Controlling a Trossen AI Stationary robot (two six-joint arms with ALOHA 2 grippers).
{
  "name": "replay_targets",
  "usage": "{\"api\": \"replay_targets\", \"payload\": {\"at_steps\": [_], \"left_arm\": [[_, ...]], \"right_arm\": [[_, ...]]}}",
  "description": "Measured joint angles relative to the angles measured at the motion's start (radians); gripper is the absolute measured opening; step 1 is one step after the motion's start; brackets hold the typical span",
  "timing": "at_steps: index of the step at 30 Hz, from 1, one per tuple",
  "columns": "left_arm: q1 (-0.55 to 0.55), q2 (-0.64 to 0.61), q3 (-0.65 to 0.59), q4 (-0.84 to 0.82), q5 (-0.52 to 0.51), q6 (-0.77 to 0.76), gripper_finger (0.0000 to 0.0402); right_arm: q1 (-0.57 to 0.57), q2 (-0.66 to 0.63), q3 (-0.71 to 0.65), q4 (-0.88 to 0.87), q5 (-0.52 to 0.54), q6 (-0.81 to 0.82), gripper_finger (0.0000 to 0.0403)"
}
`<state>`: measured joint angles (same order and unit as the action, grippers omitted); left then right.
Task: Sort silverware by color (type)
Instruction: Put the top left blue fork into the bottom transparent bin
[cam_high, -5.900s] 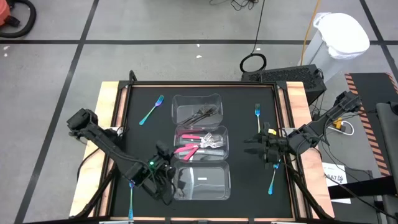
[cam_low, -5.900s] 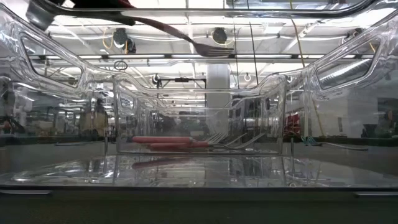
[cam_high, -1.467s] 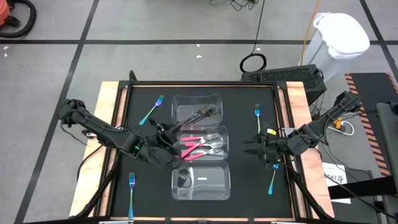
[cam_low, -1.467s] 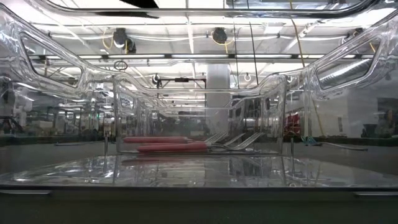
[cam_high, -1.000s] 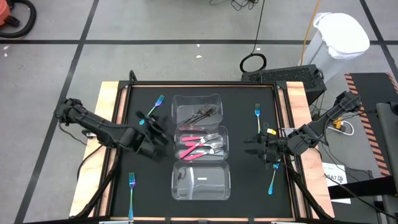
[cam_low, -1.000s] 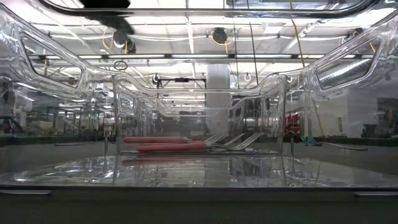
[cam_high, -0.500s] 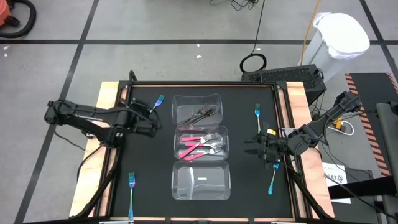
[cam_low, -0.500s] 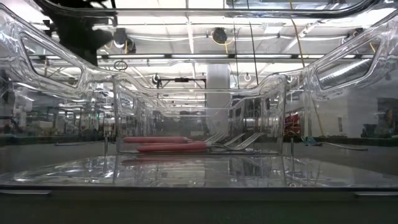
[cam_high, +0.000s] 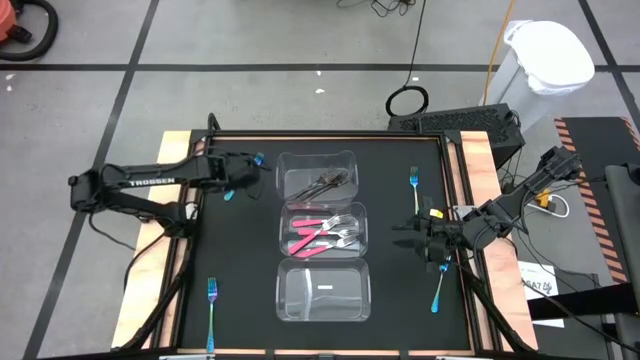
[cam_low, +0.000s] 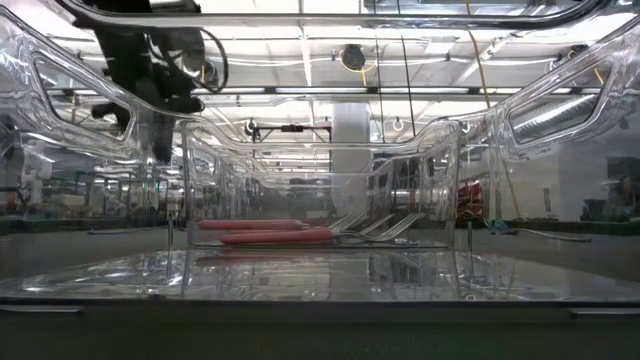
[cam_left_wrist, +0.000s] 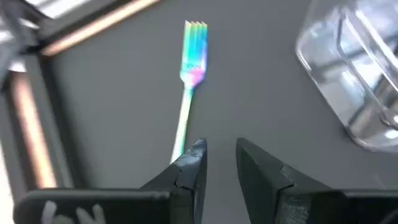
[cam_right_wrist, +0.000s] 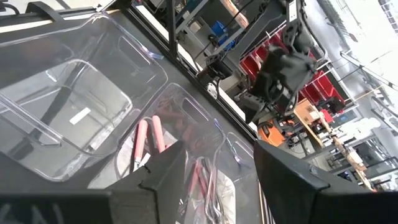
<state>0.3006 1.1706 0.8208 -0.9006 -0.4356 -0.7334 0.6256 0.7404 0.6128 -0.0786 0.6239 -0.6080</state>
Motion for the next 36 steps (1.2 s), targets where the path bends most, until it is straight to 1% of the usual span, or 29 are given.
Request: {"api": "replay_targets", "payload": {"at_steps": [3, 6, 8, 10, 12, 15, 18, 27, 36], "left_arm": [[0.061, 0.0, -0.028, 0.038, 0.098, 0.087, 0.009], [0.122, 0.0, -0.042, 0.049, 0.156, 0.13, 0.0094], [0.153, 0.004, -0.045, 0.058, 0.185, 0.146, 0.0107], [0.176, 0.014, -0.045, 0.061, 0.195, 0.158, 0.0129], [0.199, 0.029, -0.045, 0.061, 0.195, 0.173, 0.0155], [0.225, 0.07, -0.045, 0.078, 0.167, 0.174, 0.0192], [0.248, 0.124, -0.045, 0.128, 0.124, 0.176, 0.0215], [0.284, 0.288, -0.045, 0.233, 0.116, 0.302, 0.0222], [0.329, 0.369, -0.045, 0.244, 0.12, 0.358, 0.0222]], "right_arm": [[0.0, 0.0, 0.0, 0.0, 0.0, -0.001, 0.0187], [0.0, 0.0, 0.0, 0.0, 0.0, -0.002, 0.0187], [0.0, 0.0, 0.0, 0.0, 0.0, -0.002, 0.0187], [0.0, 0.0, 0.0, 0.0, 0.0, 0.003, 0.0187], [0.0, 0.0, 0.0, -0.001, 0.0, 0.009, 0.0187], [0.0, 0.0, 0.0, -0.001, 0.0, 0.01, 0.0187], [0.0, 0.0, 0.0, -0.001, 0.0, 0.014, 0.0187], [0.0, 0.0, 0.0, -0.012, 0.0, 0.047, 0.0187], [0.0, 0.0, 0.0, -0.033, 0.002, 0.073, 0.0187]]}}
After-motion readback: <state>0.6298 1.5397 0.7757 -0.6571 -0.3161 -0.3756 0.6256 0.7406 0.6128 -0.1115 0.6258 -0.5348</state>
